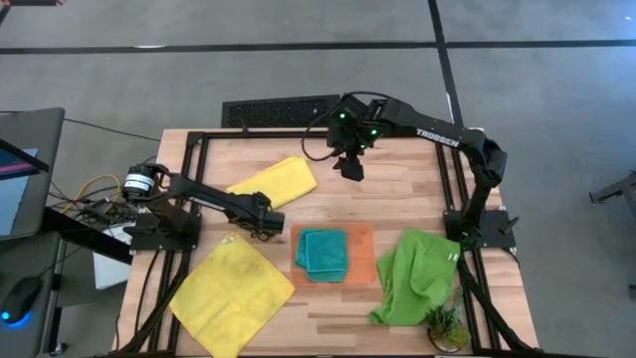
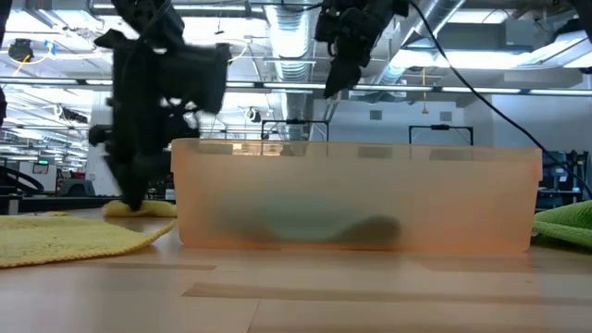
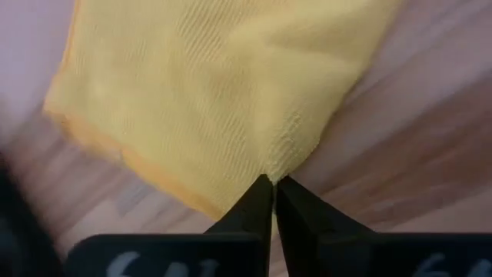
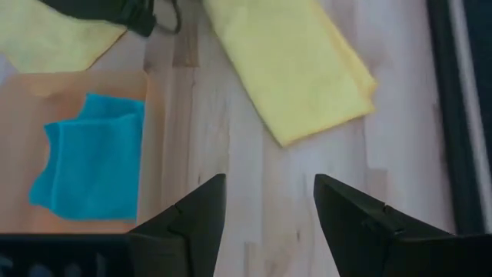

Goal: Fold microfiber towels
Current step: Fold the top yellow towel

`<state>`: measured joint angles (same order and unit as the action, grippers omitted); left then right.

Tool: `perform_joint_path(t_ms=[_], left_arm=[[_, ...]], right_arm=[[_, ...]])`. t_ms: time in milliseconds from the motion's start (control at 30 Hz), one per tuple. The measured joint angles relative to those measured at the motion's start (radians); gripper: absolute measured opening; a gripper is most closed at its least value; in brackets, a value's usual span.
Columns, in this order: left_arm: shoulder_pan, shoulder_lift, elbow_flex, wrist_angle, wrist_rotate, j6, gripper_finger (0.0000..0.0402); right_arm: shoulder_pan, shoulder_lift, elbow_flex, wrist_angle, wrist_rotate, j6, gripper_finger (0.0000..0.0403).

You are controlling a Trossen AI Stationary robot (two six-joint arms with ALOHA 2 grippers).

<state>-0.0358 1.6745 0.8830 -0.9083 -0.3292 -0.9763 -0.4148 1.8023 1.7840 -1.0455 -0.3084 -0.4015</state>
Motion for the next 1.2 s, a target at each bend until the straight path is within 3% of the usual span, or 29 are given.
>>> perform_joint_path(t_ms=[667,1200], left_arm=[[0.150,-0.002,0.160,-0.015,0.014,0.364,0.0000],[0.361,-0.003,0.168,0.270,0.095,0.658,0.0000]], right_arm=[[-0.028,-0.096,0.001,0.000,0.023,0.001,0.0221],[-0.032,-0.096,0.001,0.002,0.023,0.001,0.0221]])
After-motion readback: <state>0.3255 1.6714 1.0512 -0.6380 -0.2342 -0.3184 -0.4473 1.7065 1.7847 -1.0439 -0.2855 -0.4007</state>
